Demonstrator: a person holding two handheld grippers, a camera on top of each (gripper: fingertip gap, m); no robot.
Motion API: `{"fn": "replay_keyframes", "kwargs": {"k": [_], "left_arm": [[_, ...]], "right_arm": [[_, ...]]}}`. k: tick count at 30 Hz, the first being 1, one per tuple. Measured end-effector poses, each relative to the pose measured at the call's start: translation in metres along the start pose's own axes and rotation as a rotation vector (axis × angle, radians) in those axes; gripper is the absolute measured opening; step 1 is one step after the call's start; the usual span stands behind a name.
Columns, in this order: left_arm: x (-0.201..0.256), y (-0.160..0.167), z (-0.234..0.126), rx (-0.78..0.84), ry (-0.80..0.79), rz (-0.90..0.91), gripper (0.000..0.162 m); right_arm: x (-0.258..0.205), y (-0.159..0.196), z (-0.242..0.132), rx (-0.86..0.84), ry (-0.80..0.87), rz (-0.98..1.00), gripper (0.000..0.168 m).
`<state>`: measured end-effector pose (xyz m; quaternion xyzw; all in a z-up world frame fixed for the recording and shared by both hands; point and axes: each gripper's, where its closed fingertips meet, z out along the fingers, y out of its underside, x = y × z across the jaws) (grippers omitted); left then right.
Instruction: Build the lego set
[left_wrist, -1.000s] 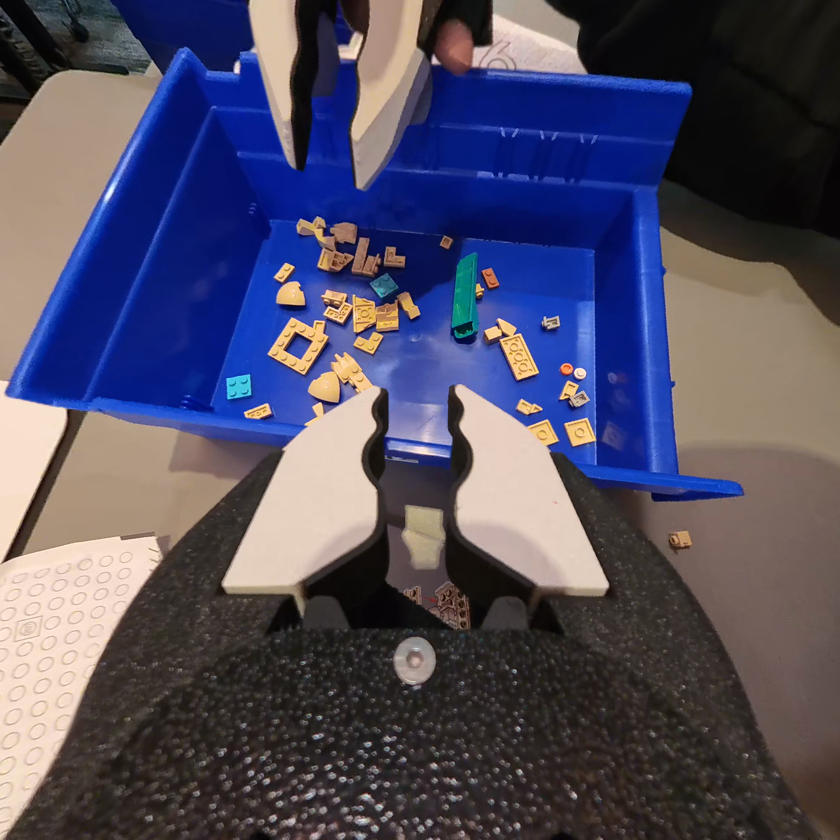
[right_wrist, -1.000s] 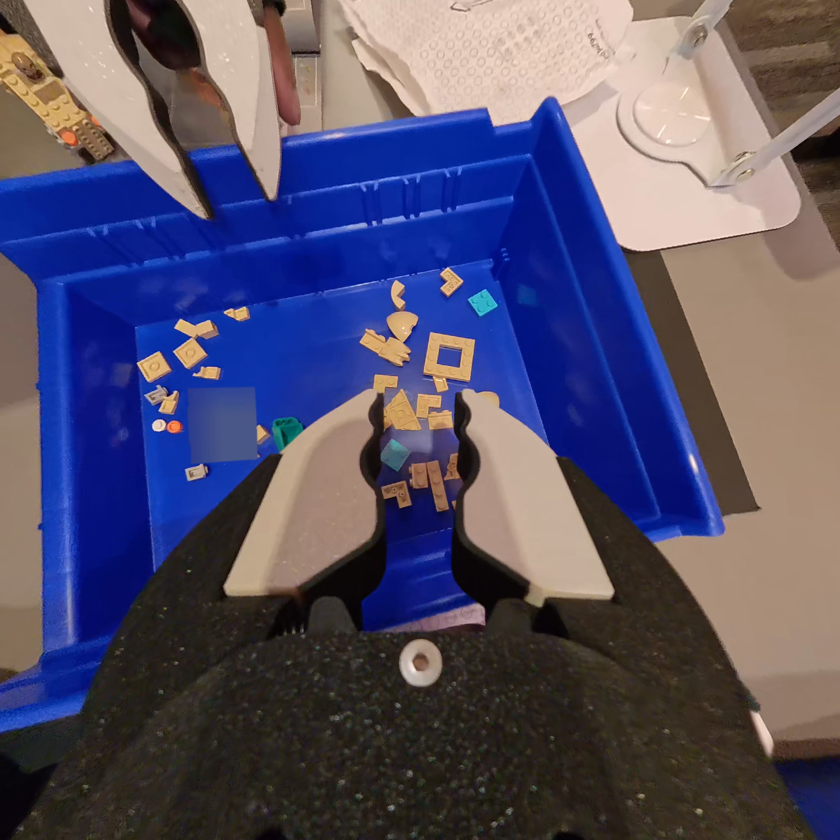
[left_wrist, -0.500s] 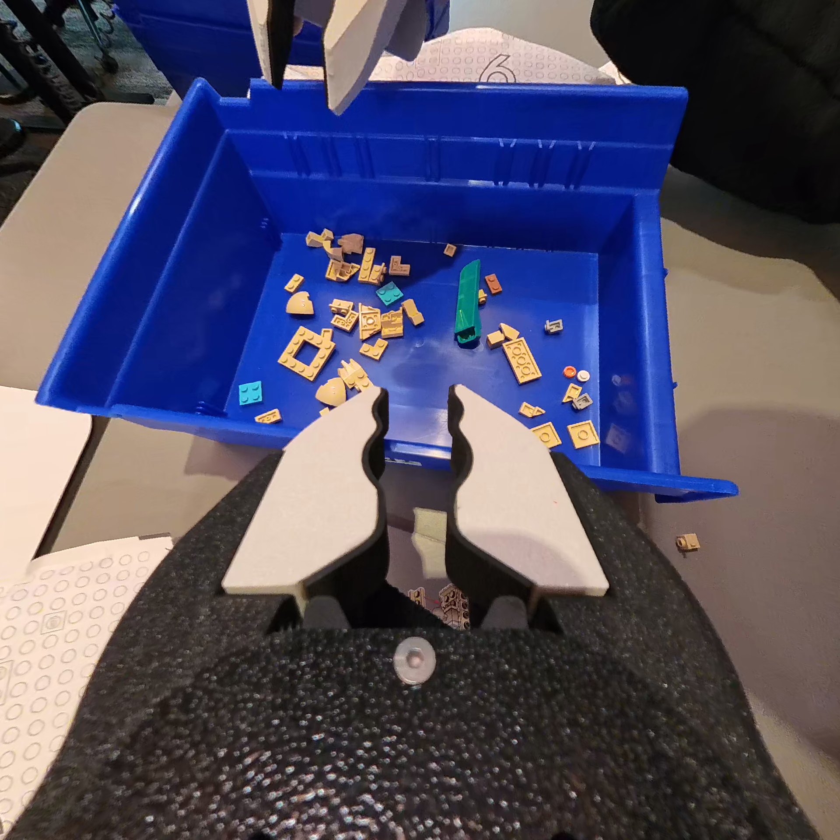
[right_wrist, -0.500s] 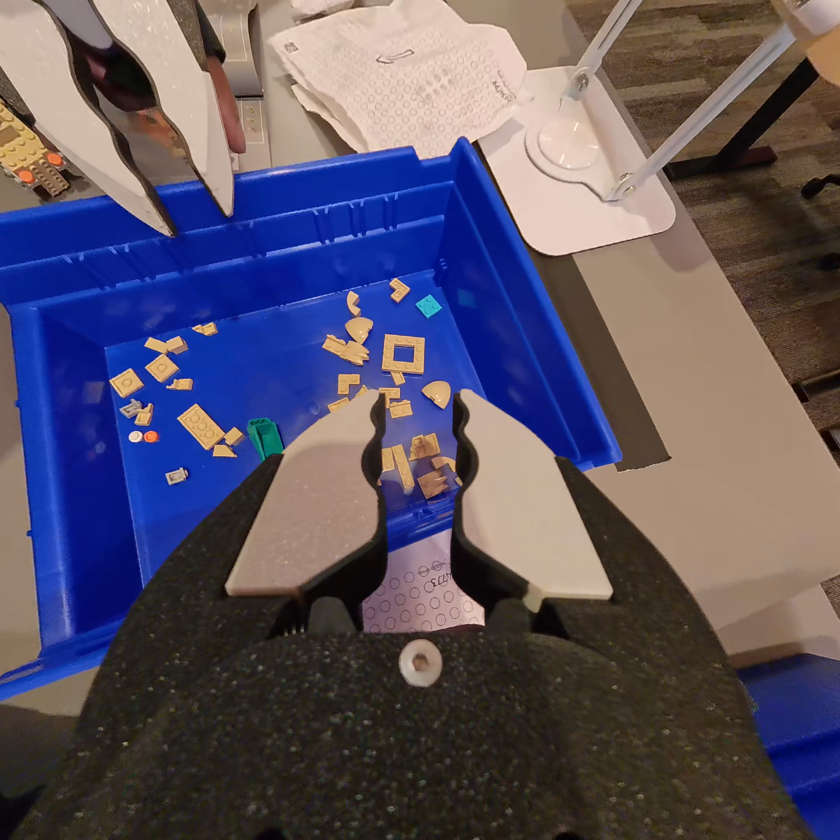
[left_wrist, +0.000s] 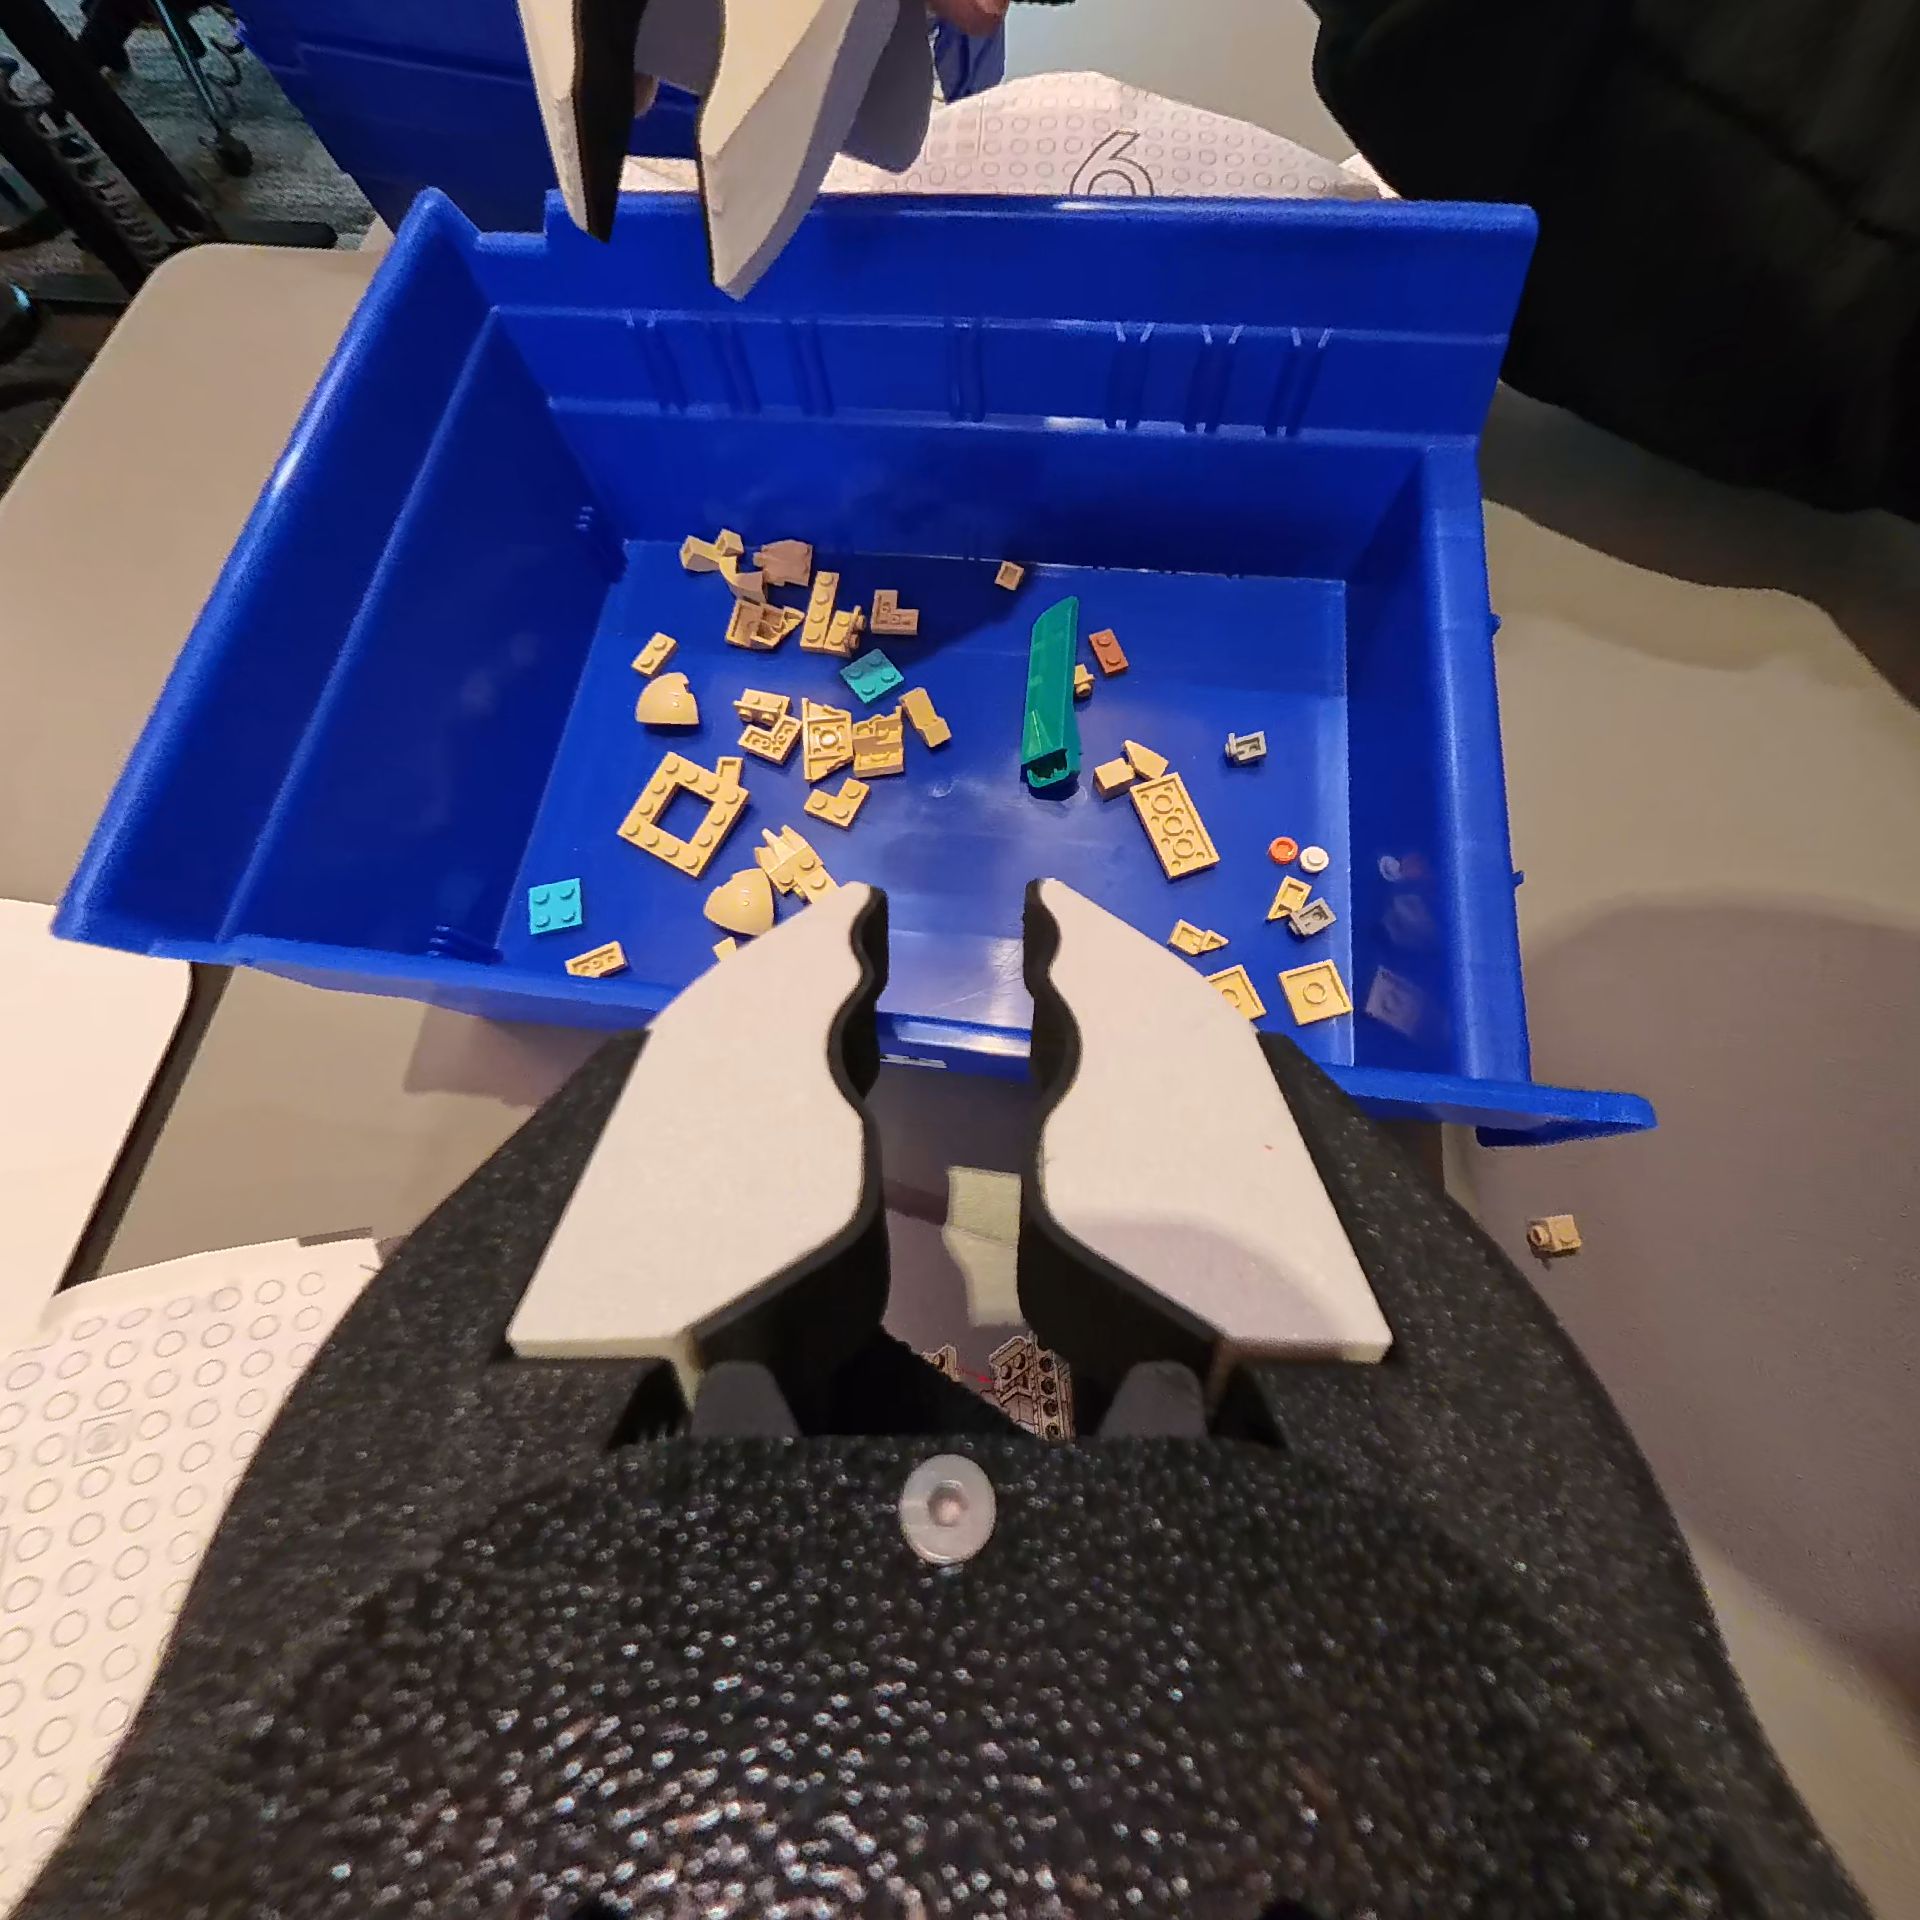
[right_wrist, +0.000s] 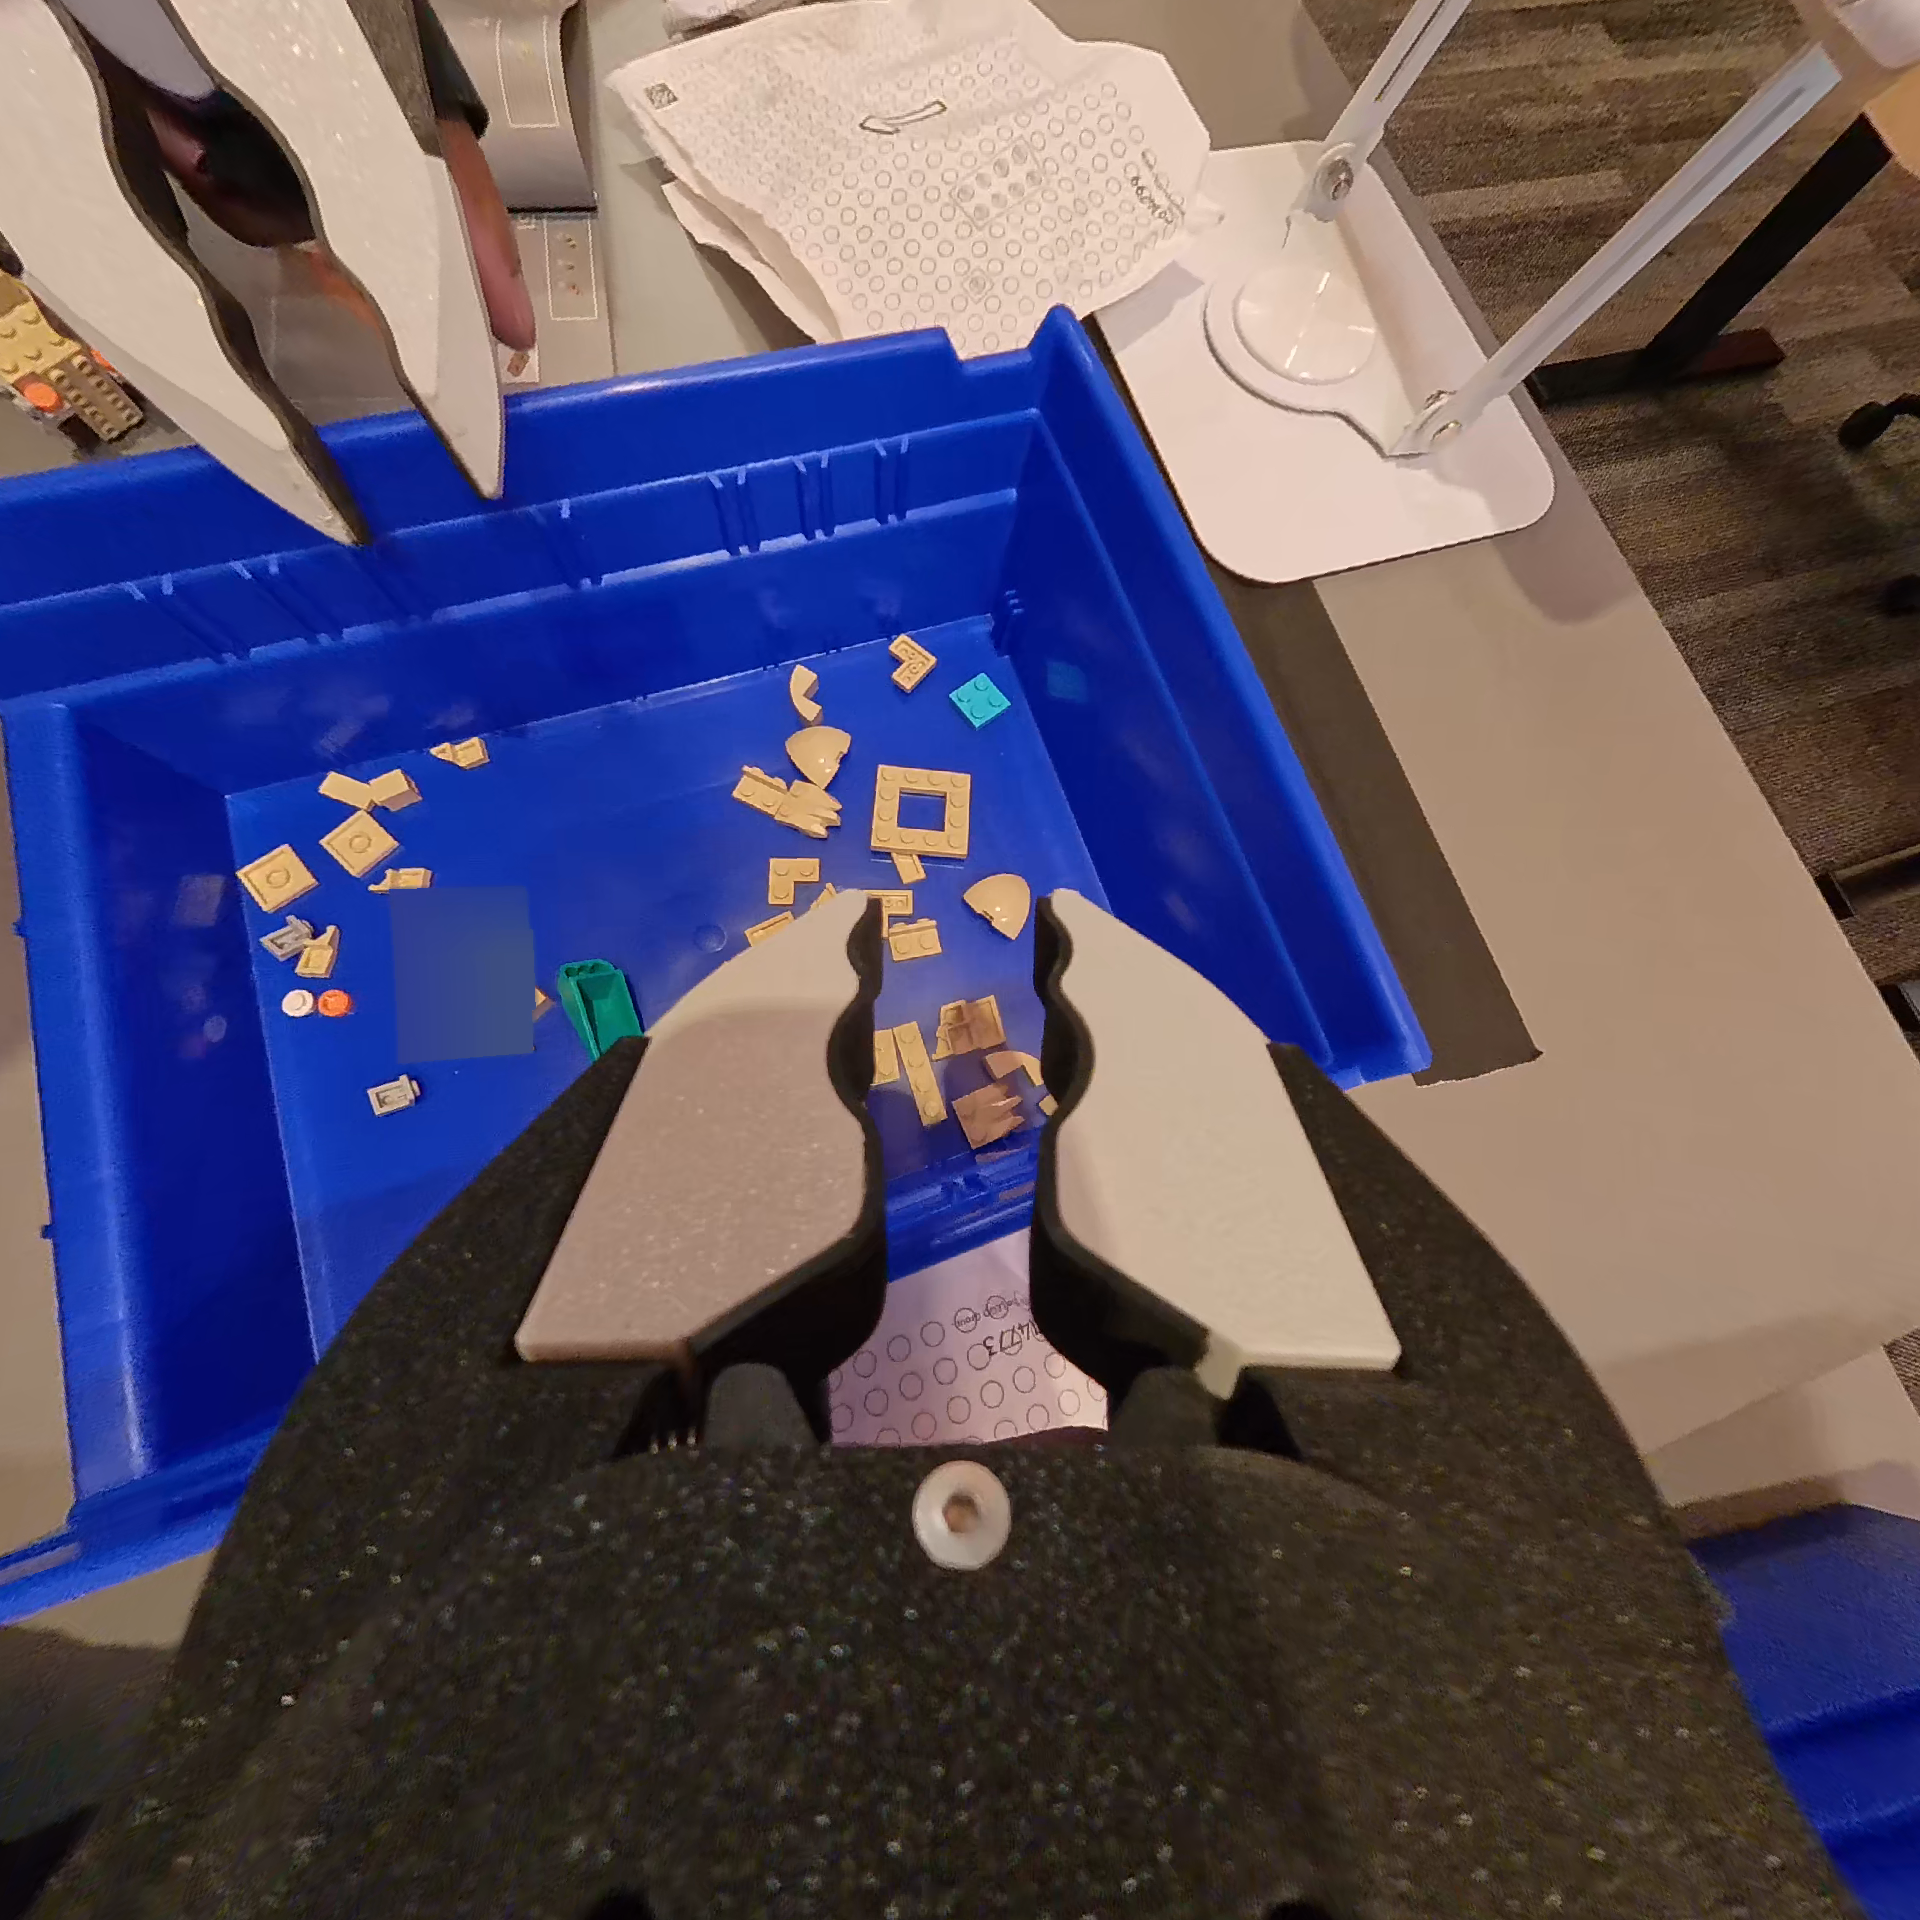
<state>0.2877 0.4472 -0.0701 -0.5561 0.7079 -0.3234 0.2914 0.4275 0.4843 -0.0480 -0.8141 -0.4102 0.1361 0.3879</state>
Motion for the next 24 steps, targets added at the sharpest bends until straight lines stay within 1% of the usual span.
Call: {"fn": "replay_keyframes", "kwargs": {"k": [24], "left_arm": [[0.003,0.0,0.0,-0.002,0.006,0.005,0.024]], "right_arm": [[-0.004,0.001,0.013,-0.025,-0.025,-0.008,0.028]]}}
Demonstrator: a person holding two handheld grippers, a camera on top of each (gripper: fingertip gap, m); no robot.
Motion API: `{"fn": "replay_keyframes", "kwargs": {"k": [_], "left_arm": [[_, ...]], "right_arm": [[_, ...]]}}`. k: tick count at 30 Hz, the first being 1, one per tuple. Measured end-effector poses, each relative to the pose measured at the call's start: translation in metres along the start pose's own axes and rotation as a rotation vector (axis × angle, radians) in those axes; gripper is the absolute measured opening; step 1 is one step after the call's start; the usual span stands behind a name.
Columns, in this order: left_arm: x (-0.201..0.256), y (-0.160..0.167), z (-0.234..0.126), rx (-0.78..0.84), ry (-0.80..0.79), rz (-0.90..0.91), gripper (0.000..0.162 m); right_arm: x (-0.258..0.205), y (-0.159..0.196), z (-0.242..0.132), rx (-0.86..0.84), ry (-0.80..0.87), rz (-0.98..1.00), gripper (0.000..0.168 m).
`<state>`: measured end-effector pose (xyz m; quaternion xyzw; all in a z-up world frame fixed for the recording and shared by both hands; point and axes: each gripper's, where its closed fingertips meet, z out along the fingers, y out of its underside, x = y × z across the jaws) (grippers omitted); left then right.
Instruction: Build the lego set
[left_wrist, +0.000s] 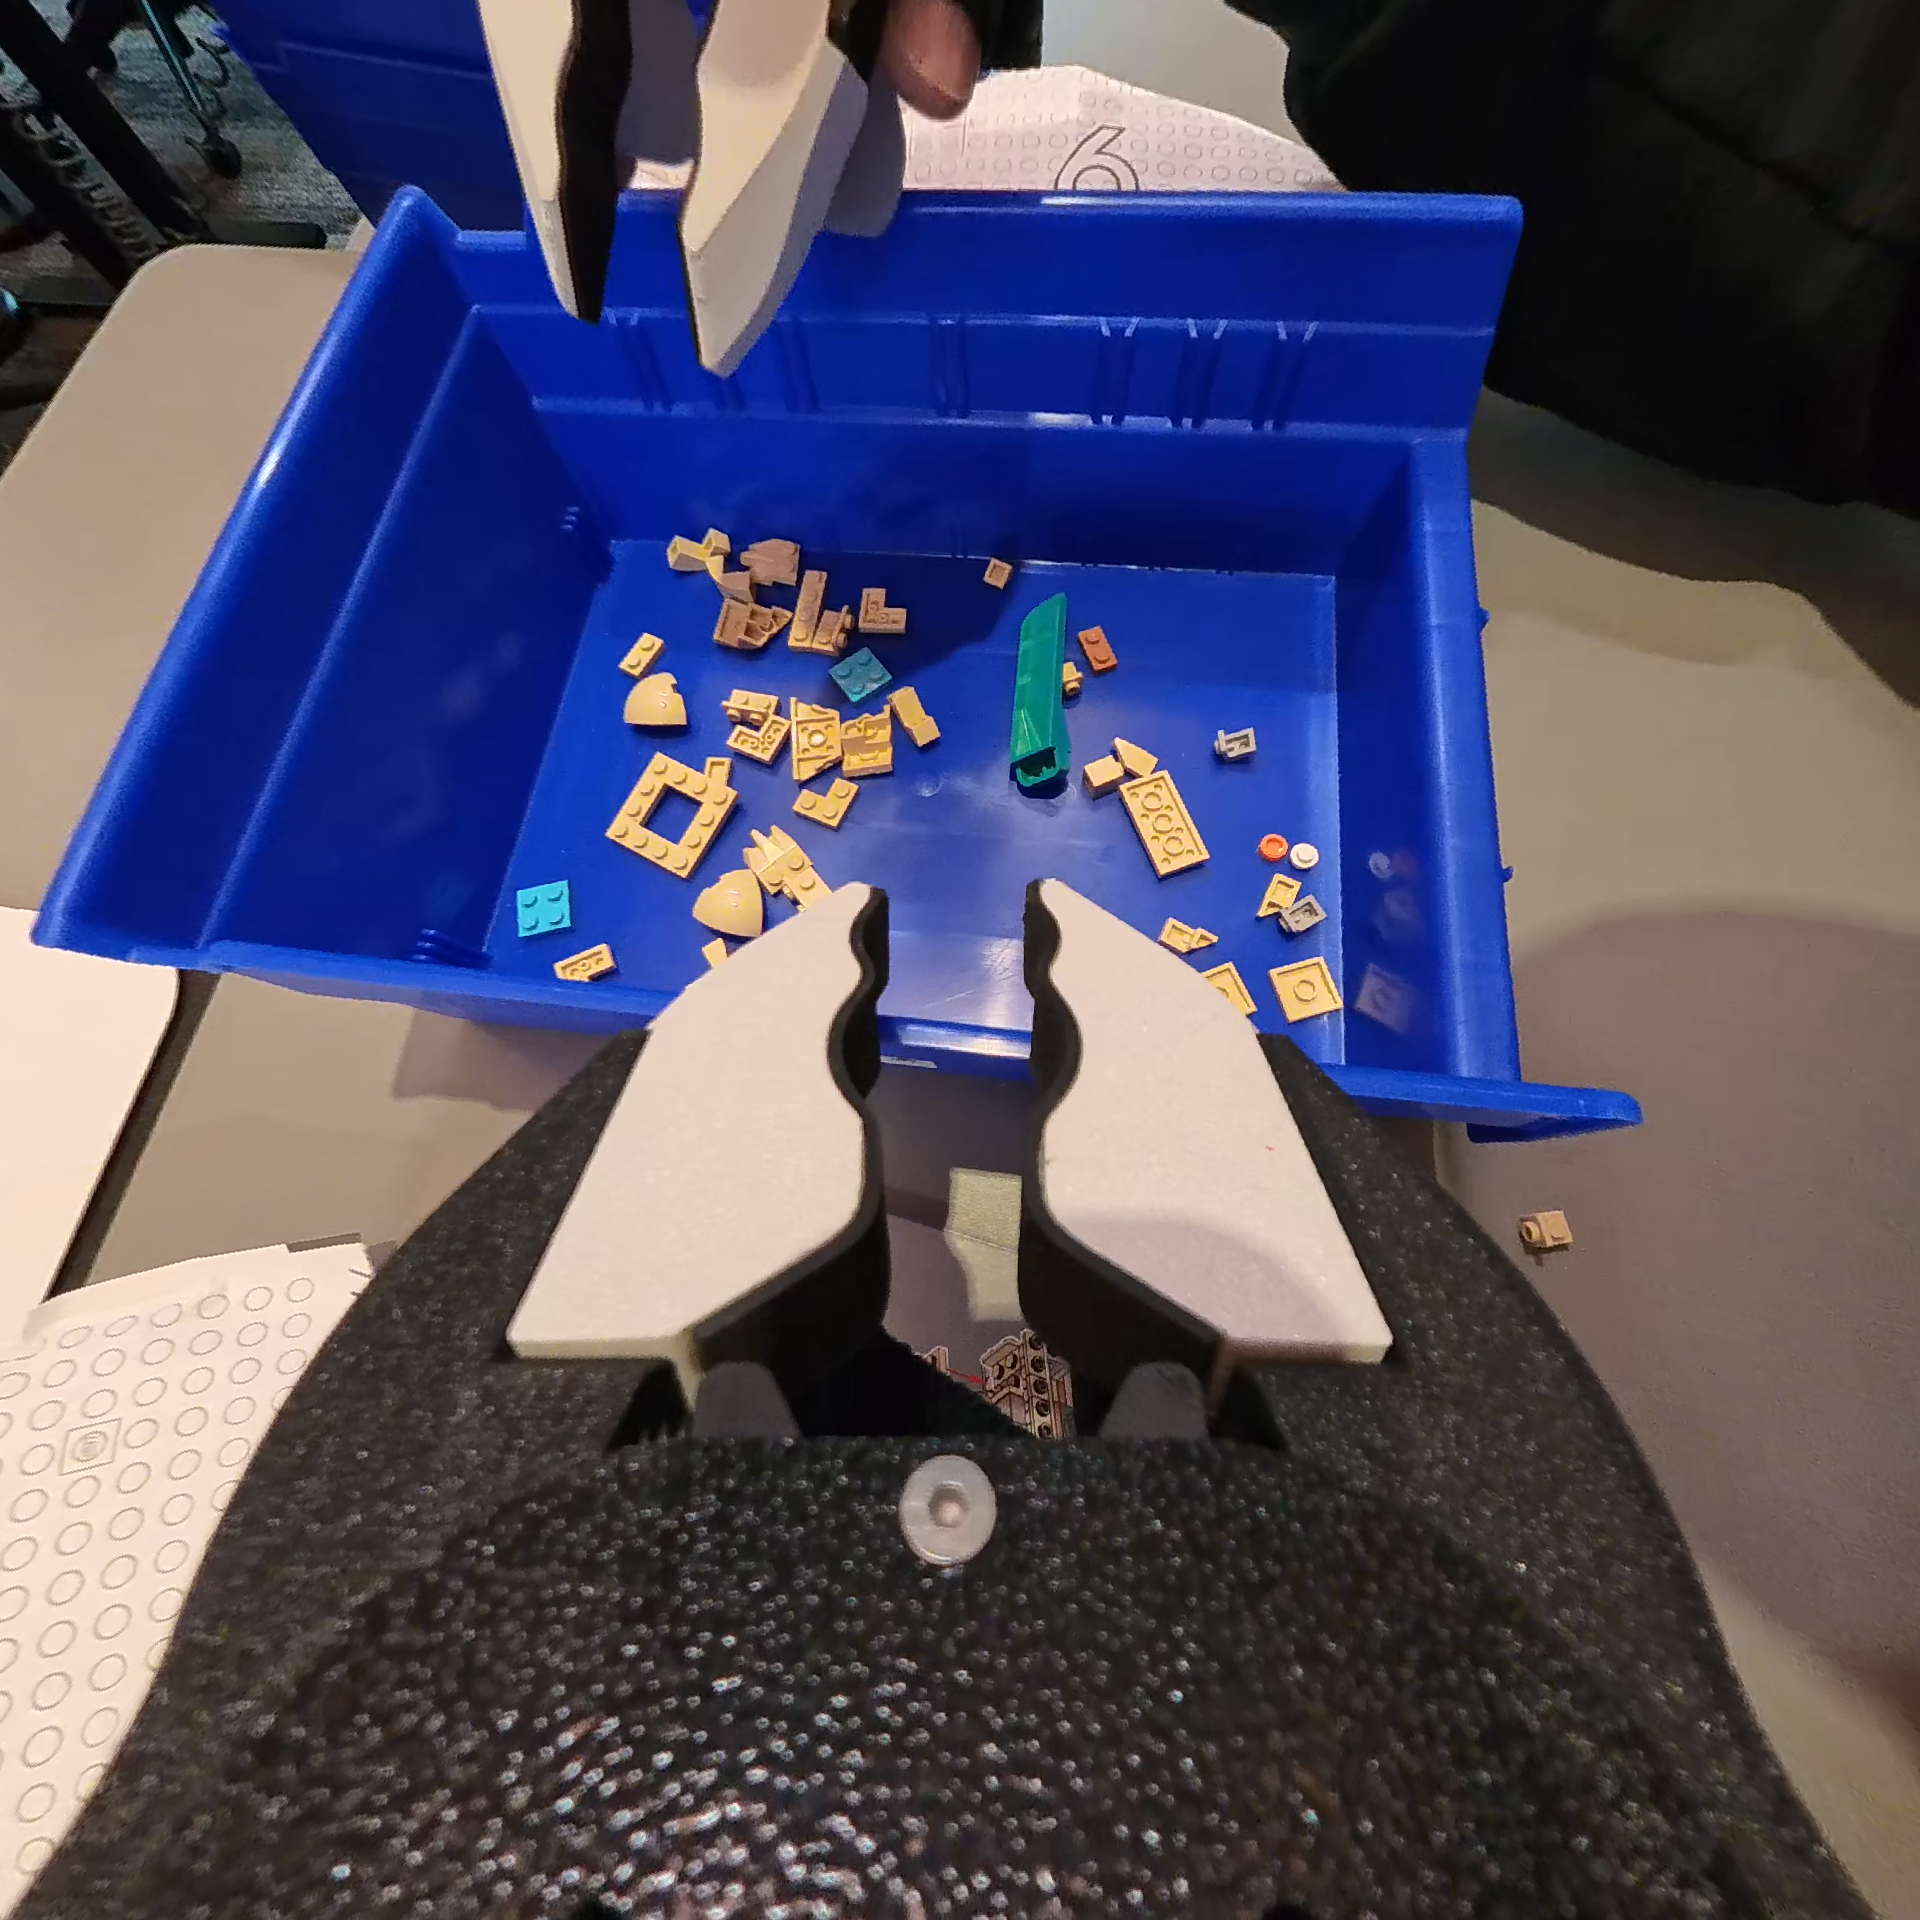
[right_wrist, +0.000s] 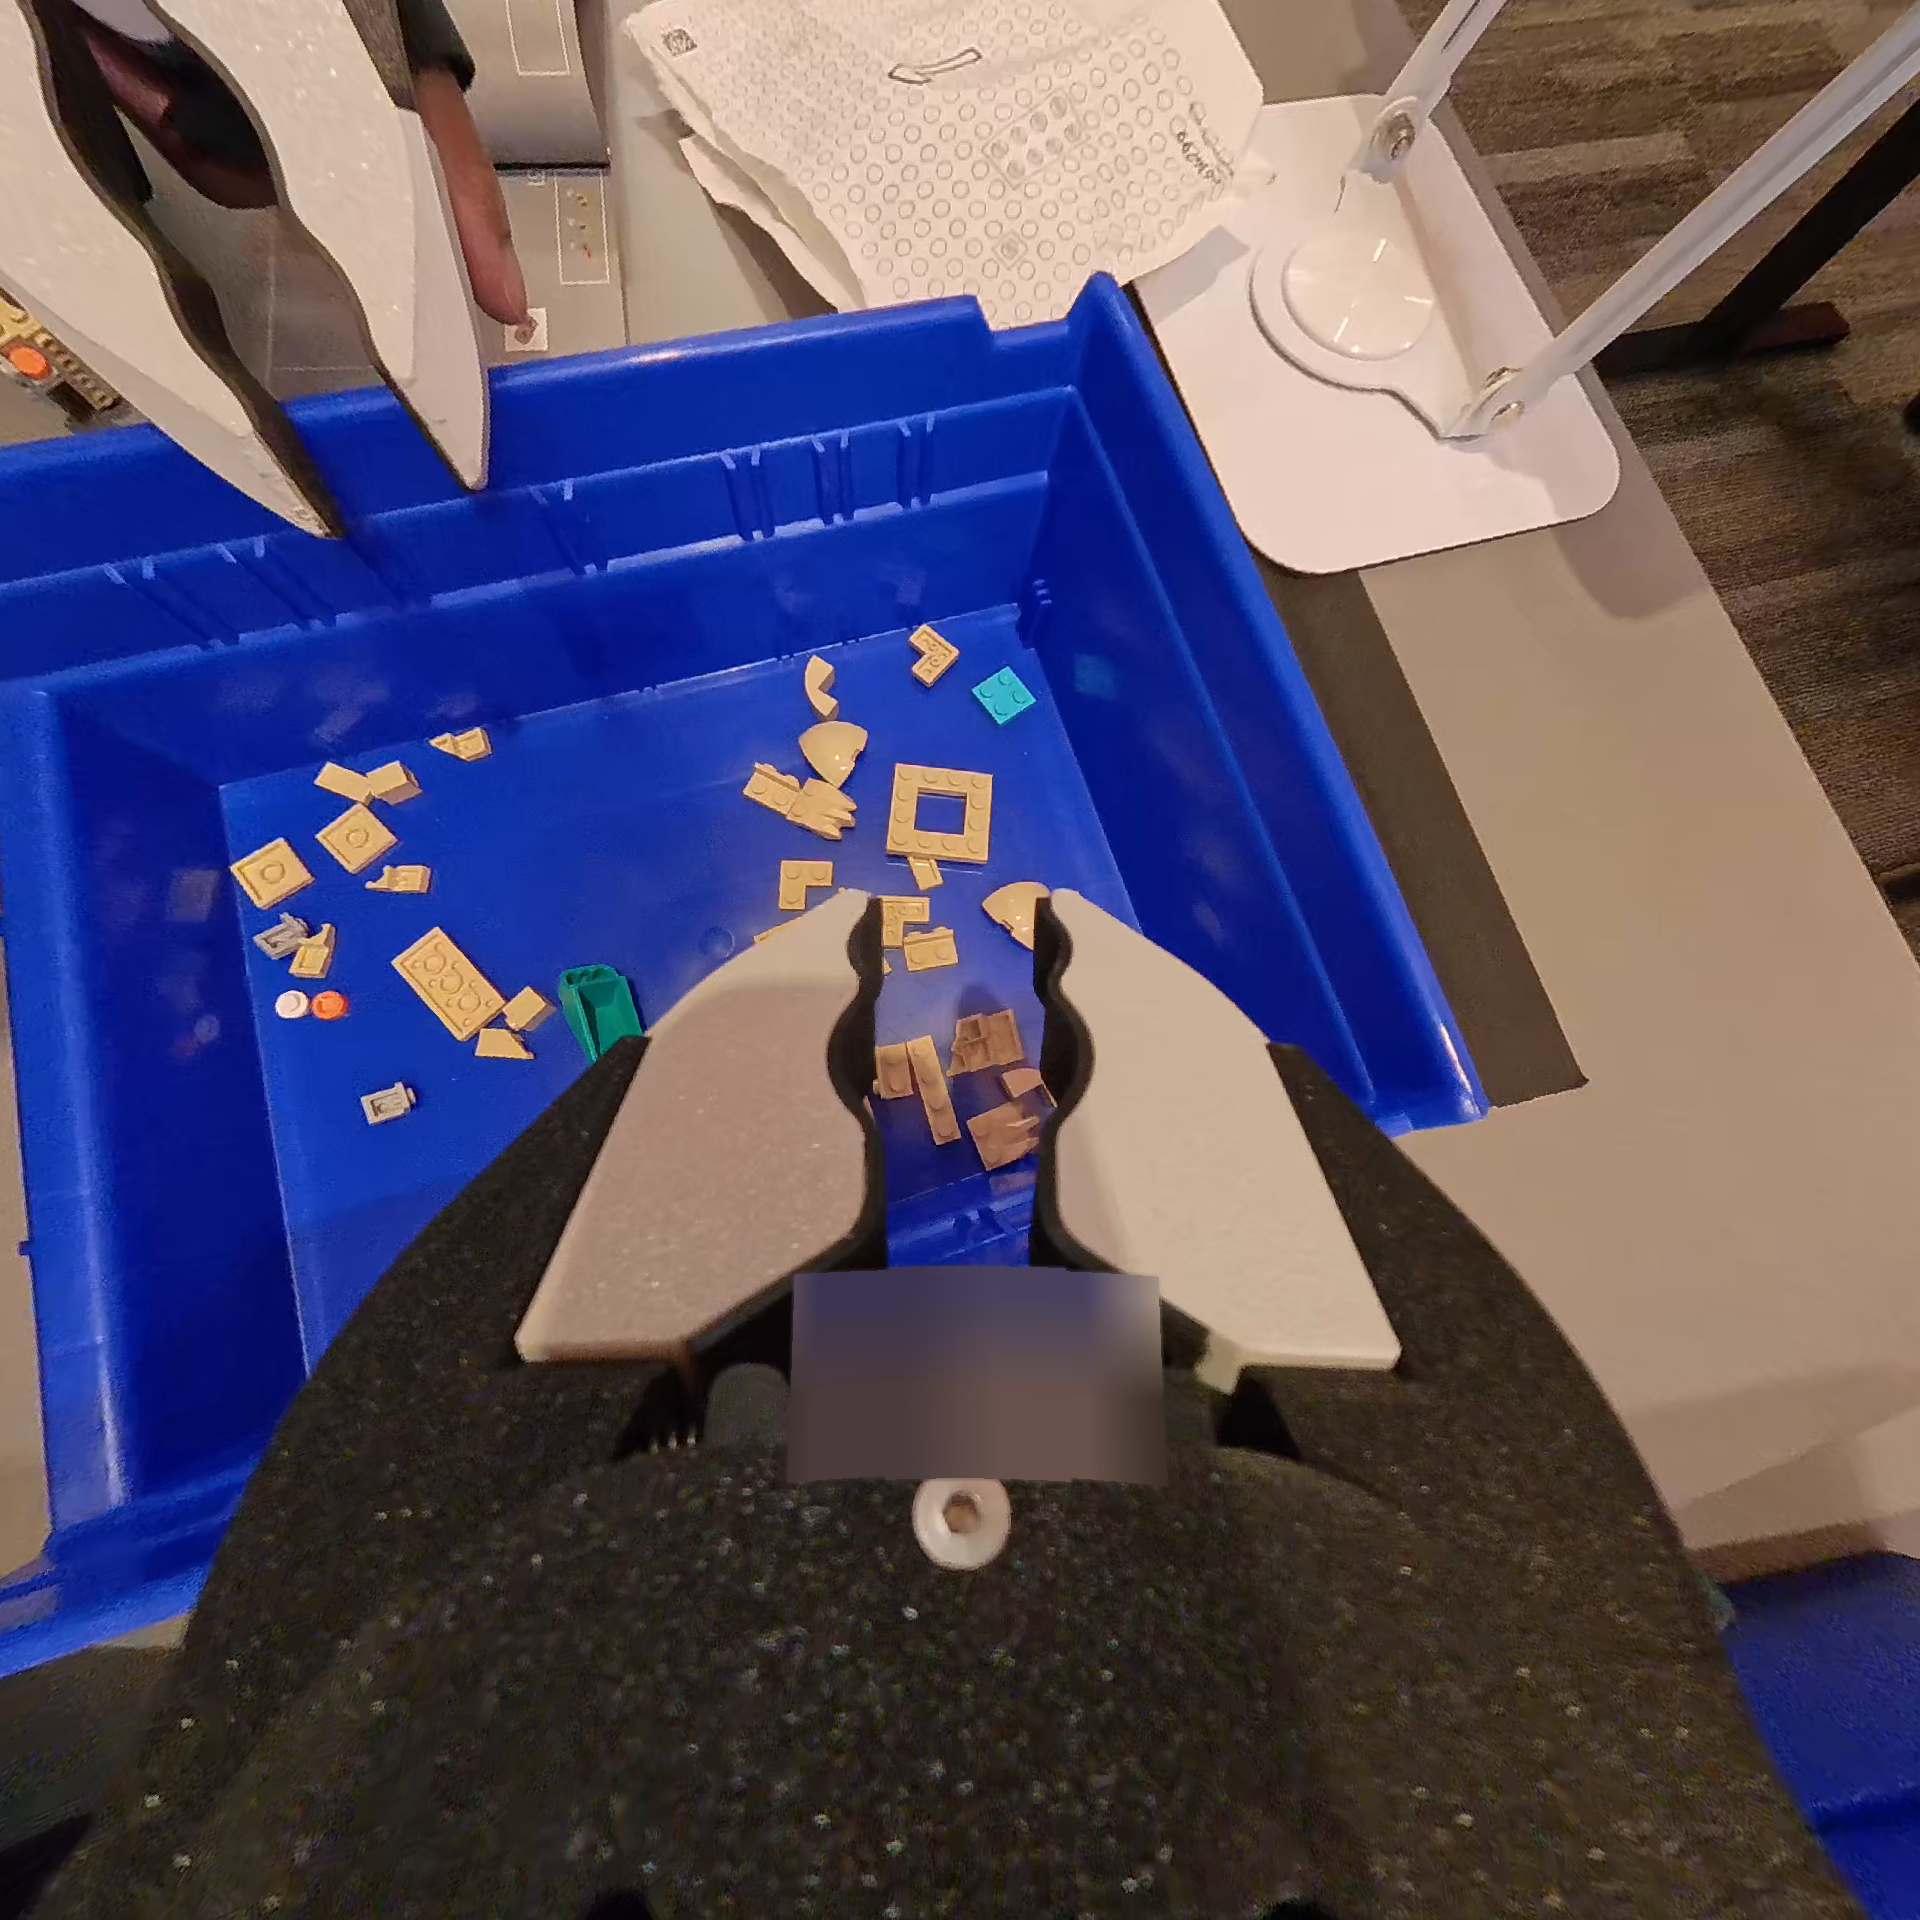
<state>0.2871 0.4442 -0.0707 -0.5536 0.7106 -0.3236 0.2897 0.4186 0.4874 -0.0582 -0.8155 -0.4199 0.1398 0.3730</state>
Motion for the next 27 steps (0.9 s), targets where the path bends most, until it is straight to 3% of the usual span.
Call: {"fn": "replay_keyframes", "kwargs": {"k": [10,15,21,27], "left_arm": [[-0.002,-0.001,-0.001,-0.002,-0.01,0.004,0.024],[-0.02,-0.023,-0.001,-0.014,-0.045,0.023,0.025],[-0.057,-0.023,0.046,-0.324,0.012,0.092,0.025],[-0.081,0.002,0.086,-0.653,0.026,0.241,0.025]], "right_arm": [[-0.001,0.0,0.003,-0.01,-0.001,-0.004,0.028],[-0.001,-0.001,0.004,-0.008,0.0,-0.003,0.027],[0.0,-0.008,-0.008,0.035,0.015,-0.007,0.027],[0.004,-0.018,-0.04,0.127,0.058,-0.006,0.026]]}}
